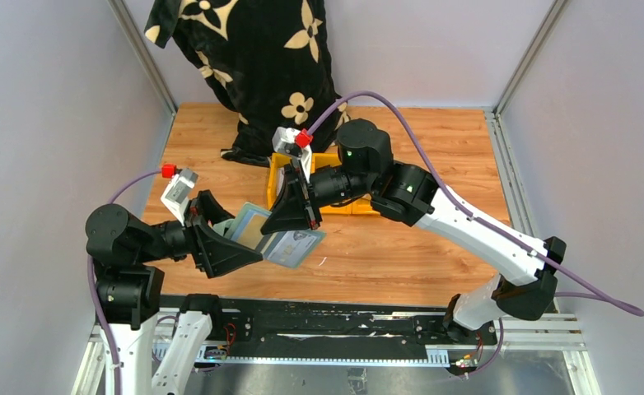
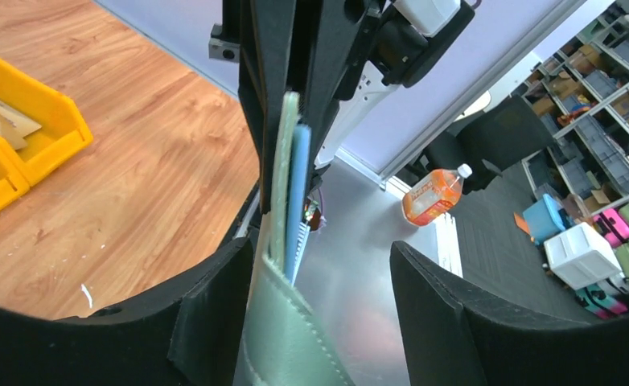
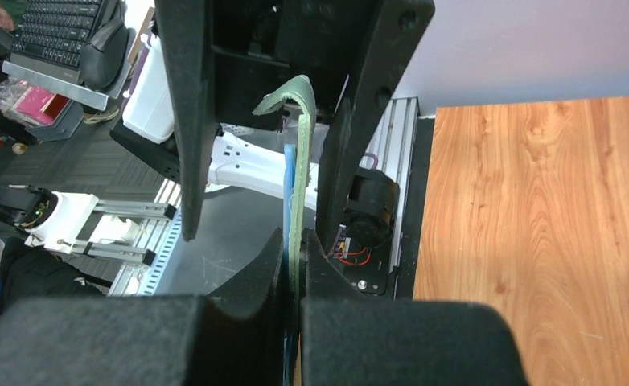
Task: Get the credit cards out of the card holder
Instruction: Remove the credit card from the card holder.
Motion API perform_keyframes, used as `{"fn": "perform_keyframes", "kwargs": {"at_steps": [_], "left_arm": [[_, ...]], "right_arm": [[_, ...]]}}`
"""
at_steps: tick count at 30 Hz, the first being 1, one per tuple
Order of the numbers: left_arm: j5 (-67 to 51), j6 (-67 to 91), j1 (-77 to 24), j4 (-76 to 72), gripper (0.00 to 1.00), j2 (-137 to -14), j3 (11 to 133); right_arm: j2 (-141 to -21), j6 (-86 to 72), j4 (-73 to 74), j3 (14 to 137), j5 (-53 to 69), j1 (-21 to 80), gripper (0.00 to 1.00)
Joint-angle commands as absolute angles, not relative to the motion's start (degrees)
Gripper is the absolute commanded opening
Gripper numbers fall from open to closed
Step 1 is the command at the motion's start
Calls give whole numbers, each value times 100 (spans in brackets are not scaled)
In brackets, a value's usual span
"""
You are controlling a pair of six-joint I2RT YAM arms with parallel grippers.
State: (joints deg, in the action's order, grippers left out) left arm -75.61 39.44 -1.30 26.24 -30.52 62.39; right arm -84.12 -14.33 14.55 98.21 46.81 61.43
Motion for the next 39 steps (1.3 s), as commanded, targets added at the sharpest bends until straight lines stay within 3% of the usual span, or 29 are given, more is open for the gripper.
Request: {"fn": "perform_keyframes", "kwargs": {"at_steps": [1, 5, 8, 11, 12, 13, 16, 20, 26, 31, 39], "left_arm": [[-7612, 4129, -120, 2517, 66, -3108, 6453], [-7497, 4322, -123, 2383, 49, -3247, 6446], [-7372, 4267, -123, 2358, 20, -3240, 6373], [-7255, 4280, -121, 2296, 1, -3179, 6309], [-7237, 4285, -123, 2293, 0, -3174, 6303], [-7236, 4289, -123, 2291, 0, -3167, 6300], [-7122, 4306, -122, 2293, 0, -3173, 6286], [-6460, 4066, -123, 2567, 0, -3202, 6326], [-5237, 3716, -123, 3098, 0, -3450, 6409], [-4892, 4000, -123, 2872, 0, -3544, 6219], [-5205, 4849, -123, 2065, 0, -3533, 5813]], "right_arm": [[-8175, -1598, 1168, 9612, 4886, 6082, 0], [-8182, -1681, 1137, 9550, 4974, 6084, 0], [-8170, -1726, 1091, 9528, 5018, 6082, 0], [-8127, -1724, 1107, 9552, 5031, 6082, 0], [-8105, -1713, 1106, 9555, 5031, 6082, 1], [-8077, -1709, 1107, 9554, 5023, 6074, 10], [-7986, -1741, 1159, 9571, 4723, 6005, 47], [-7744, -2054, 1372, 9606, 3715, 5727, 66], [-7062, -2488, 1416, 9218, 2562, 5432, 71], [-6790, -2967, 1142, 8629, 2922, 5432, 73], [-6857, -4057, -499, 7467, 3832, 5436, 71]]}}
